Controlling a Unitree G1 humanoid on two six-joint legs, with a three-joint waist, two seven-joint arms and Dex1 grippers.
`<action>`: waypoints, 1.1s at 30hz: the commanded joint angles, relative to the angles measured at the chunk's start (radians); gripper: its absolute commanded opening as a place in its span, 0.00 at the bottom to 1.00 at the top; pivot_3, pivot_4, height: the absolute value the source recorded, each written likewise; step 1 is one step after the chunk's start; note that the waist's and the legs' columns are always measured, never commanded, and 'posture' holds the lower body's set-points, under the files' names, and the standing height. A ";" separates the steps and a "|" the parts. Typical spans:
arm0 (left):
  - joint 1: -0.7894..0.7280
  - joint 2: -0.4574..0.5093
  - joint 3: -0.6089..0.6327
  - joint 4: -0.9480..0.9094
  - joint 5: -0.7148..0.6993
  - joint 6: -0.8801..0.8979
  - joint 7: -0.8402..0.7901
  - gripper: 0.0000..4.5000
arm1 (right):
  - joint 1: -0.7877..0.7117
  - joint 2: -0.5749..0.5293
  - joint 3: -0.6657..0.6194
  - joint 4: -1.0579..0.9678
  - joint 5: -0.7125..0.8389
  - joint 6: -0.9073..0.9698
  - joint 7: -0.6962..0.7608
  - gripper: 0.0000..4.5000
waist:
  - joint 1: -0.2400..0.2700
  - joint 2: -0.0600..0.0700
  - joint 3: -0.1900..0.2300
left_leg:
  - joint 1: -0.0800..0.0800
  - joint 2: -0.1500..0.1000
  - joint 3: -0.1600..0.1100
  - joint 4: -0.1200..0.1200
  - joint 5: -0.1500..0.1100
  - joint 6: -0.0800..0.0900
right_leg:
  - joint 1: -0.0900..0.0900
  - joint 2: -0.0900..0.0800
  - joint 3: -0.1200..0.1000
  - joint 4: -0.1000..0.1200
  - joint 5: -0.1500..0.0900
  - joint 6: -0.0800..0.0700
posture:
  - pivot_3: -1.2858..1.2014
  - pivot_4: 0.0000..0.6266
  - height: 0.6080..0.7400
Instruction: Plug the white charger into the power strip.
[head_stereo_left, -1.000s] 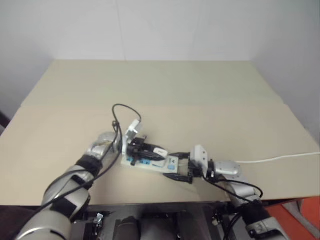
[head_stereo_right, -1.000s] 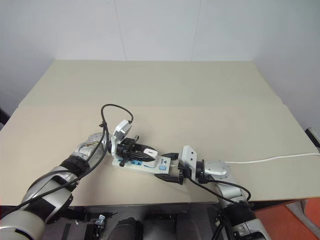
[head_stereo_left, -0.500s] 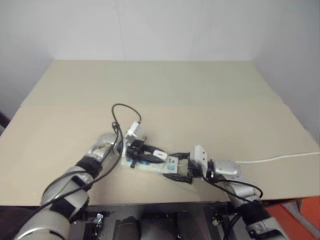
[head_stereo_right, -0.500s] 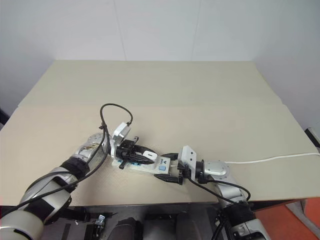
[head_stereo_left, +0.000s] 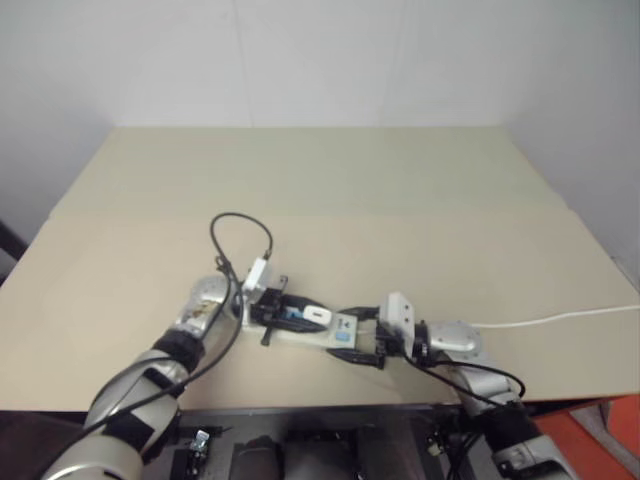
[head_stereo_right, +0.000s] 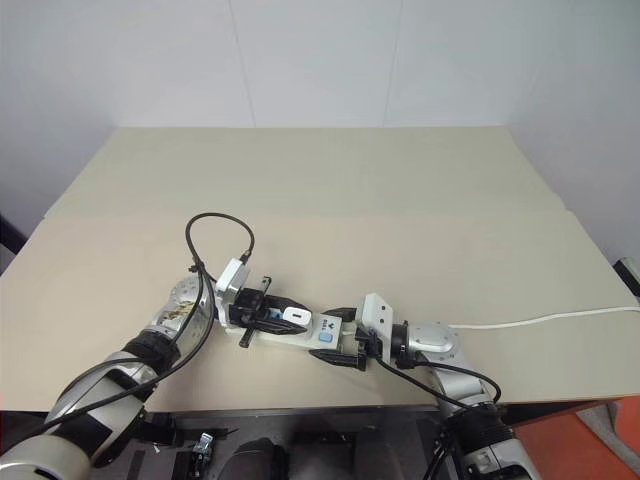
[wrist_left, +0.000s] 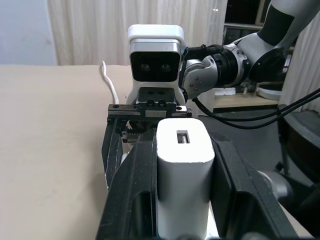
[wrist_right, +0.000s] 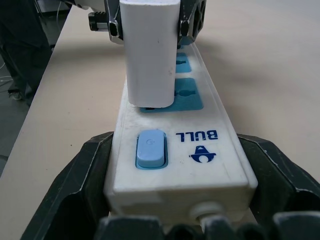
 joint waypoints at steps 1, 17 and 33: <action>0.072 0.047 -0.028 0.095 0.067 0.021 -0.002 0.23 | 0.013 -0.012 0.003 -0.007 0.003 -0.018 0.021 0.76 | -0.002 0.002 -0.004 | 0.000 0.000 0.000 0.000 0.000 0.000 | 0.000 0.000 0.000 0.000 -0.001 0.001 | 0.52 0.24 1.00; 0.058 0.041 -0.019 0.197 0.137 -0.005 -0.002 0.23 | 0.012 -0.018 0.011 -0.007 0.008 -0.007 0.018 0.76 | -0.002 0.004 -0.009 | 0.016 0.000 0.001 -0.003 -0.002 0.003 | 0.015 0.000 0.000 -0.001 -0.007 0.003 | 0.52 0.24 1.00; 0.077 0.060 0.008 0.120 0.097 0.004 -0.002 1.00 | 0.000 -0.017 0.020 0.005 0.016 0.000 0.030 0.76 | 0.003 0.006 -0.010 | 0.016 0.000 0.001 -0.005 -0.002 0.003 | 0.015 -0.001 0.000 -0.002 -0.009 0.003 | 0.52 0.24 1.00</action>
